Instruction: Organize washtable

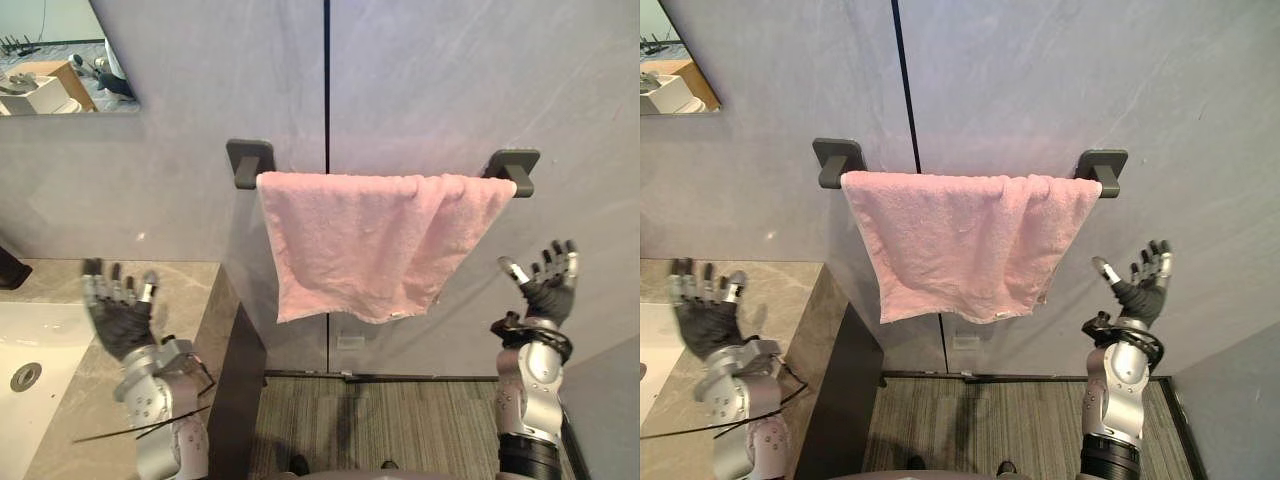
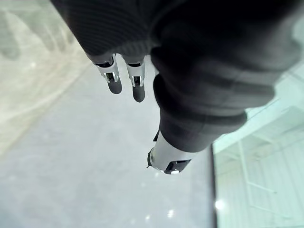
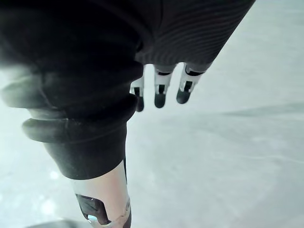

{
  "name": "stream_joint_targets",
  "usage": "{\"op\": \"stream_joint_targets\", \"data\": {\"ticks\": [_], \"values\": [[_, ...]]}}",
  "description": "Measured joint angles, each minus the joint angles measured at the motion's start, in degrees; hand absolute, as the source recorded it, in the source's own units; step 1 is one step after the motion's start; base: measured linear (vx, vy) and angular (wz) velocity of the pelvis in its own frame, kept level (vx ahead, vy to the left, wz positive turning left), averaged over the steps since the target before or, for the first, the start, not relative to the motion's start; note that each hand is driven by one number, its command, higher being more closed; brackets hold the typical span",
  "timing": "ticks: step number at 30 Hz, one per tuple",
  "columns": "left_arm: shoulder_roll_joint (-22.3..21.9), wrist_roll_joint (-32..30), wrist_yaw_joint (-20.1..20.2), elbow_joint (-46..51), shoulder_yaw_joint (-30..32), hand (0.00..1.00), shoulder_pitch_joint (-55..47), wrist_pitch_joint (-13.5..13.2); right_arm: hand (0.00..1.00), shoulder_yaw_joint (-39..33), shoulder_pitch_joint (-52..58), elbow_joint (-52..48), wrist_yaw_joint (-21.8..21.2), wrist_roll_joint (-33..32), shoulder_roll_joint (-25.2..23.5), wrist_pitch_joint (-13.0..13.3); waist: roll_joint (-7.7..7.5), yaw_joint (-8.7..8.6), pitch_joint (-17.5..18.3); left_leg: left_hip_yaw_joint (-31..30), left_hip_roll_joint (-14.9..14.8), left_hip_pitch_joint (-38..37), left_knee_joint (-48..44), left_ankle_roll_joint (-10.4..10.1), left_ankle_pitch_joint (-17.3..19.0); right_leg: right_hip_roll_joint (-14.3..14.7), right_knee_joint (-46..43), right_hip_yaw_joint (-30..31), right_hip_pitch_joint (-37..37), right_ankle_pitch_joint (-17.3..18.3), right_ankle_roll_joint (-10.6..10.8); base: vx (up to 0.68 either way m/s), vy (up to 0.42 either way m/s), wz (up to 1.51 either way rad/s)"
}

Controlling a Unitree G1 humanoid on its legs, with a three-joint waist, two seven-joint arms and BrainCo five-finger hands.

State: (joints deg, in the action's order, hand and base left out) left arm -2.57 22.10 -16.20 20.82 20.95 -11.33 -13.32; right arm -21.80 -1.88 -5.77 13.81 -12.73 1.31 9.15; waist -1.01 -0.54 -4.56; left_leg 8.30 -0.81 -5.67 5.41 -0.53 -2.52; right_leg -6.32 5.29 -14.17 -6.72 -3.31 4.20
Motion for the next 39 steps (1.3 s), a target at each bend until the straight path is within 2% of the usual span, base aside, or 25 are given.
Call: {"op": "stream_joint_targets", "data": {"ticks": [4,6,10,12,15,18,23,29,34,39], "values": [[-0.09,0.03,0.06,9.93,-0.7,0.0,-1.17,-2.4,0.0,1.65,-0.06,-9.33,-0.35,1.67,0.22,3.04,0.38,0.05,0.25,-0.02,-0.02,-0.07,0.04,-0.02,0.02,0.0,-0.04,-0.03,-0.06,0.07,-0.01,0.0,0.0,0.0],[0.12,0.48,1.78,12.89,-2.45,0.0,-1.17,-2.9,0.0,4.13,-0.09,-12.37,-1.91,2.07,0.34,3.64,0.81,0.04,0.56,-0.02,0.0,-0.07,0.04,-0.01,0.02,-0.03,-0.05,-0.03,-0.06,0.07,-0.01,0.0,0.0,0.0],[3.4,2.2,6.31,18.19,-14.76,0.0,-1.04,-3.37,0.0,13.45,-0.49,-16.73,-5.37,2.22,0.82,3.97,1.28,-0.06,0.87,-0.03,-0.03,-0.08,0.03,0.0,0.01,-0.01,-0.05,-0.01,-0.06,0.06,0.0,0.0,0.0,0.0],[5.58,4.34,9.53,18.55,-23.85,0.0,-0.88,-3.36,0.0,14.7,-0.52,-16.76,-5.72,2.29,0.83,3.99,1.38,-0.44,0.92,0.06,-0.02,-0.1,0.03,0.0,0.01,0.0,-0.03,0.02,-0.03,0.05,0.01,-0.01,-0.003,-0.02],[7.65,8.42,13.77,17.59,-34.07,0.0,0.12,-3.11,0.0,16.49,-0.52,-16.81,-6.39,2.24,2.24,3.99,1.41,-1.58,0.94,0.37,-0.17,-0.12,0.01,-0.01,0.02,0.17,-0.01,0.08,-0.05,0.05,0.0,0.0,-0.005,-0.06],[9.17,11.62,16.61,14.64,-40.04,0.0,3.33,-1.78,0.0,17.91,-0.51,-16.88,-6.77,2.24,4.24,3.98,1.47,-2.04,0.97,0.63,-0.23,-0.12,-0.01,-0.01,0.02,0.5,-0.02,0.41,-0.04,0.02,-0.02,0.0,0.0,-0.08],[10.15,15.65,19.19,11.72,-43.76,0.0,4.12,0.21,0.0,18.51,-0.48,-16.87,-8.89,2.4,6.79,3.54,1.83,-2.33,1.07,1.04,-0.59,-0.34,-0.01,-0.22,0.16,0.95,-0.03,1.05,0.04,0.02,-0.03,0.0,-0.001,-0.07],[11.26,15.69,19.83,8.61,-45.73,0.0,4.17,1.0,0.0,19.55,-0.45,-16.87,-9.1,6.45,9.13,3.22,2.29,-2.34,1.27,1.58,-1.03,-0.6,0.0,-0.44,0.33,1.34,-0.02,1.65,0.12,0.03,-0.04,-0.01,-0.017,-0.06],[11.33,15.62,18.75,8.58,-45.6,0.0,5.57,1.01,0.0,19.55,-0.15,-16.87,-8.11,12.58,9.19,3.23,2.35,-2.32,1.29,1.63,-1.02,-0.71,0.0,-0.47,0.34,1.34,-0.04,1.72,0.09,0.03,-0.04,0.0,0.0,0.0],[11.29,15.37,15.78,8.58,-44.69,0.0,6.05,0.69,0.0,19.46,2.24,-17.85,-4.26,19.86,6.98,3.24,2.34,-1.82,1.3,1.56,-0.81,-1.12,0.0,-0.46,0.35,1.15,-0.09,1.71,0.0,0.07,-0.02,-0.01,-0.001,0.01]]}}
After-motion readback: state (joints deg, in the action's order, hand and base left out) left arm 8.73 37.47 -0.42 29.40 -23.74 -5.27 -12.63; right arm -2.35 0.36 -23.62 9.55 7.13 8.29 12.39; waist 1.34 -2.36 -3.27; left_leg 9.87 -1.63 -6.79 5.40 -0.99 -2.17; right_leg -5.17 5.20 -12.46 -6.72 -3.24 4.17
